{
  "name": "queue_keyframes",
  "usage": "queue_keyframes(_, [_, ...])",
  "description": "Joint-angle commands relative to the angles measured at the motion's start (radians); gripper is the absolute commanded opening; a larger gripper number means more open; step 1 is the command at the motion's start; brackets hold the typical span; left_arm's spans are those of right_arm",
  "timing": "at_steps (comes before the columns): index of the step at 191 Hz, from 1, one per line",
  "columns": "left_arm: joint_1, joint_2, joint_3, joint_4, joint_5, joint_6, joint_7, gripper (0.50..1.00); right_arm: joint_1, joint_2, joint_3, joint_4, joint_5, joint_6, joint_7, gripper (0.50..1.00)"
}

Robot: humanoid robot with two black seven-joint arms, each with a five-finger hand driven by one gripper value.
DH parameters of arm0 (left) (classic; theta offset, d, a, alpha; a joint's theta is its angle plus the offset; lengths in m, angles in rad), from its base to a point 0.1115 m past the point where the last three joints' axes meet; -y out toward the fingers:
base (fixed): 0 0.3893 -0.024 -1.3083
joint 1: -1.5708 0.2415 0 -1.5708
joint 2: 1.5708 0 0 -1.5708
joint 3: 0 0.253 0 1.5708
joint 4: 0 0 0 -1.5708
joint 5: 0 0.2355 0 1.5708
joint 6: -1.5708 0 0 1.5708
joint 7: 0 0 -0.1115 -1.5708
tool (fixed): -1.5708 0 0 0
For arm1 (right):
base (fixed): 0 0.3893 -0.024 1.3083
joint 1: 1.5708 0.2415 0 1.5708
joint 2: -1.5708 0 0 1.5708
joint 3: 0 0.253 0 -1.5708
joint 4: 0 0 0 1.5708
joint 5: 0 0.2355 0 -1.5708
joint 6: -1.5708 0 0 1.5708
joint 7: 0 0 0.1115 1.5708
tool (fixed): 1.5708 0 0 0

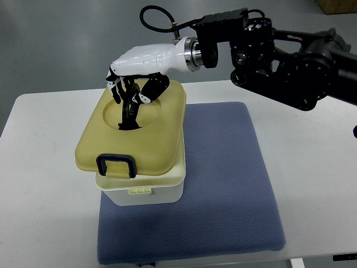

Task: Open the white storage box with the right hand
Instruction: 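Lift the yellow lid off the white box with the right hand, then lower the held lid onto the mat beside the box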

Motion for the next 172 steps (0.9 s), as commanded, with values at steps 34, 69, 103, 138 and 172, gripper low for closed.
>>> queue_keyframes(34, [0.0,0.0,0.0,0.001,0.0,0.0,0.0,1.0,0.007,-0.186,0.004,0.094,0.032,0.039,0.027,0.5])
queue_keyframes(69, [0.0,0.0,0.001,0.001,0.0,0.0,0.0,1.0,-0.023,-0.345,0.003,0.135,0.032,0.061,0.053,0.5])
queue_keyframes(103, [0.0,0.0,0.003,0.0,0.0,0.0,0.0,1.0,-0.064,-0.471,0.0,0.135,0.031,0.062,0.083,0.5])
queue_keyframes(138, [0.0,0.0,0.003,0.0,0.0,0.0,0.0,1.0,-0.141,-0.572,-0.009,0.135,0.022,0.061,0.086,0.5])
queue_keyframes(172, [0.0,0.0,0.003,0.0,0.0,0.0,0.0,1.0,-0.231,-0.62,-0.012,0.119,0.015,0.052,0.099,0.5])
